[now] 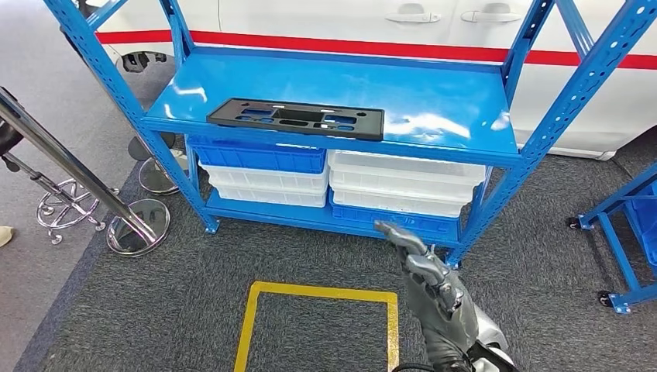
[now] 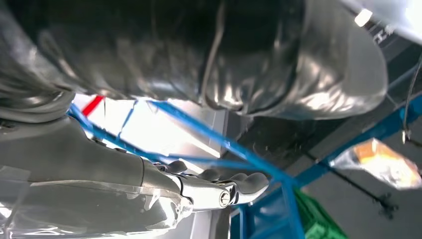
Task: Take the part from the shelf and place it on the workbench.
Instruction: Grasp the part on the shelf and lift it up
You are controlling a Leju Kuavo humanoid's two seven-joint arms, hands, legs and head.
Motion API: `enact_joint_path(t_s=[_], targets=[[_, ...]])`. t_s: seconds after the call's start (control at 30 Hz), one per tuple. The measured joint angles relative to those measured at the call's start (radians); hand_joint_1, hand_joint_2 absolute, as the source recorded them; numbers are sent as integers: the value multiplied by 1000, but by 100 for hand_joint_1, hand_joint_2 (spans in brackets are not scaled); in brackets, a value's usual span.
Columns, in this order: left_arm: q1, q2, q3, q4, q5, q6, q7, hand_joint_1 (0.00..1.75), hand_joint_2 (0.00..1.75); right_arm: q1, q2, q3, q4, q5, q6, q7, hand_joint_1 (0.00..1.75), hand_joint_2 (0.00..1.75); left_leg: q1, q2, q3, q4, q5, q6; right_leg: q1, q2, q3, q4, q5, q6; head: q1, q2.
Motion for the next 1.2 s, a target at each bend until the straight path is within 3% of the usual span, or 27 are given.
enact_joint_path(t_s=[0.1, 0.17, 0.23, 0.3, 0.4, 0.43, 0.47, 0.53, 0.57, 0.63, 0.67, 0.8, 0.87, 0.93, 0.97, 1.0, 1.03, 1.1, 1.17, 1.2], targets=[[0, -1, 8, 0, -2, -15, 0, 0, 0, 15, -11, 6, -5, -2, 11, 1, 0, 0, -8, 3, 76, -177, 95, 23, 5, 0, 9, 0, -5, 3, 0, 0], [-1, -1, 10, 0, -3, -19, 1, 0, 0, 23, -16, 10, -6, -3, 29, 13, 0, 0, -16, 5, 102, -236, 105, 33, 5, -1, 8, -2, -5, 13, 0, 0], [0, -1, 13, 0, 0, -20, 4, 0, 0, 29, -22, 15, -3, 0, 53, 45, 0, 0, -17, 3, 107, -249, 107, 38, 6, -3, 9, -8, -3, 25, 0, 0], [1, -2, 17, 0, 1, -26, 4, 0, 0, 32, -30, 21, 15, -2, 77, 94, 0, 0, -13, 3, 116, -269, 117, 48, 7, -2, 4, 11, -19, 35, 0, 0], [1, -4, 18, 1, -3, -43, -2, 0, 0, 34, -36, 27, 96, -25, 93, 187, 0, 0, -11, 3, 120, -282, 125, 59, 5, 3, -70, 165, -100, 41, 0, 0], [2, -4, 18, 1, -4, -47, -4, 0, 0, 36, -37, 28, 131, -27, 91, 215, 0, 0, -12, 3, 119, -281, 125, 60, 5, 4, -99, 219, -119, 42, 0, 0], [3, -4, 18, 1, -5, -51, -7, 0, 0, 39, -37, 29, 163, -24, 85, 240, 0, 0, -12, 2, 119, -280, 124, 60, 4, 4, -115, 246, -120, 44, 0, 0], [4, -5, 19, 1, -7, -54, -13, 0, 0, 41, -37, 32, 223, -9, 61, 279, 0, 0, -13, -1, 119, -276, 122, 59, 3, 3, -95, 194, -69, 45, 0, 0], [5, -5, 19, 2, -10, -54, -16, 0, 0, 41, -37, 33, 250, 0, 44, 293, 0, 0, -13, -3, 119, -272, 119, 56, 3, 4, -64, 127, -31, 43, 0, 0], [6, -6, 19, 3, -16, -52, -20, 0, 0, 41, -34, 35, 294, 15, 5, 314, 0, 0, -17, -5, 113, -260, 112, 47, 5, 5, -15, 20, 9, 36, 0, 0], [6, -6, 19, 3, -21, -51, -22, 0, 0, 41, -31, 35, 313, 22, -14, 324, 0, 0, -19, -6, 110, -256, 110, 43, 6, 6, -5, -4, 12, 32, 0, 0], [7, -6, 19, 3, -31, -48, -25, 0, 0, 38, -16, 35, 358, 27, -43, 346, 0, 0, -17, -4, 104, -238, 95, 21, 3, 5, -3, -15, 15, 11, 0, 0], [7, -7, 19, 4, -35, -49, -25, 0, 0, 34, -7, 35, 372, 27, -44, 348, 0, 0, -14, 0, 65, -153, 43, 9, 0, 2, 0, -20, 17, 2, 0, 0], [8, -7, 19, 4, -36, -49, -25, 0, 0, 33, -2, 35, 386, 27, -44, 349, 0, 0, -10, 1, 3, -24, -15, 1, 0, 0, 0, -19, 16, -1, 0, 0], [9, -6, 19, 4, -36, -49, -25, 0, 0, 33, -2, 35, 392, 27, -44, 349, 0, 0, -9, 1, -17, 15, -22, -1, 0, -1, 0, -18, 16, -1, 0, 0], [10, -6, 19, 4, -36, -49, -25, 0, 0, 33, -1, 35, 397, 27, -44, 349, 0, 0, -8, 1, -20, 18, -10, -2, -1, -1, 0, -17, 15, -1, 0, 0], [11, -6, 19, 4, -36, -49, -25, 0, 0, 32, 1, 35, 402, 27, -45, 350, 0, 0, -7, 1, -3, -20, 21, -1, -1, -1, 2, -16, 13, 1, 0, 0], [11, -6, 19, 4, -36, -49, -28, 0, 0, 31, 5, 35, 409, 27, -54, 355, 0, 0, -8, 3, 63, -157, 87, 4, -1, 0, 6, -14, 9, 6, 0, 0], [9, -5, 19, 4, -36, -51, -32, 0, 0, 27, 13, 34, 415, 27, -76, 357, 0, 0, -13, 2, 103, -243, 112, 14, 2, 0, 7, -14, 7, 16, 0, 0], [9, -5, 18, 4, -37, -52, -35, 0, 0, 24, 19, 33, 418, 27, -91, 354, 0, 44, -15, 2, 106, -251, 109, 19, 3, 0, 8, -16, 8, 21, 0, 0]])
